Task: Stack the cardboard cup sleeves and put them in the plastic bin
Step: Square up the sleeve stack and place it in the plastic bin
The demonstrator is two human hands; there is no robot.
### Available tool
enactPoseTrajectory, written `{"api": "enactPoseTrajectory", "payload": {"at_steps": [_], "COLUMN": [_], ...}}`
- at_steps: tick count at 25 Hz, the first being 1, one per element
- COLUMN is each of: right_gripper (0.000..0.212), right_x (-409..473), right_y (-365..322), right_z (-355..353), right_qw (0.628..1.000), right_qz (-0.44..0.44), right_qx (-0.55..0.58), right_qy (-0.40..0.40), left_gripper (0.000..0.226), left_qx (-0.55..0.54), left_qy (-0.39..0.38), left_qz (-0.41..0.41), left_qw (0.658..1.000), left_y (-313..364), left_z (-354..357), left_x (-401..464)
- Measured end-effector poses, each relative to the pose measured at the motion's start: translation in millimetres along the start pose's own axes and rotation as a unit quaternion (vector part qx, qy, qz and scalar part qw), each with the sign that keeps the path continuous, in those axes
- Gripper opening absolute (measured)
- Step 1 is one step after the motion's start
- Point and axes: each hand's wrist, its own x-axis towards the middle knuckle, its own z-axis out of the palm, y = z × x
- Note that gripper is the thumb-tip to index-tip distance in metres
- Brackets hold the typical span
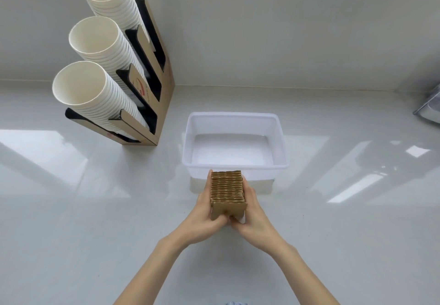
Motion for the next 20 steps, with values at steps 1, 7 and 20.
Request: {"api": "enactPoseTrajectory", "payload": {"at_steps": [1,7,20], "right_gripper": [0.087,0.09,0.096], "right_x": [0,1,-5], "right_y": [0,7,-6], "right_z": [-1,-3,-18], "right_qw": [1.0,1.0,0.998], "right_qz": [-0.006,-0.003,0.022], "right_qx": [0.002,0.002,0.029], "right_qy": [0.009,-0.001,-0.051], "left_gripper": [0.085,0.078,0.08], "left_qx": [0.0,-0.009,-0.133], "left_qy": [-0.001,0.015,0.009], "left_qz": [0.004,-0.019,-0.057], "left_qw": [1.0,1.0,0.989], "left_y": [1,-9,-1], "left_z": [-1,-9,-18], "left_x": [1,1,-8]}}
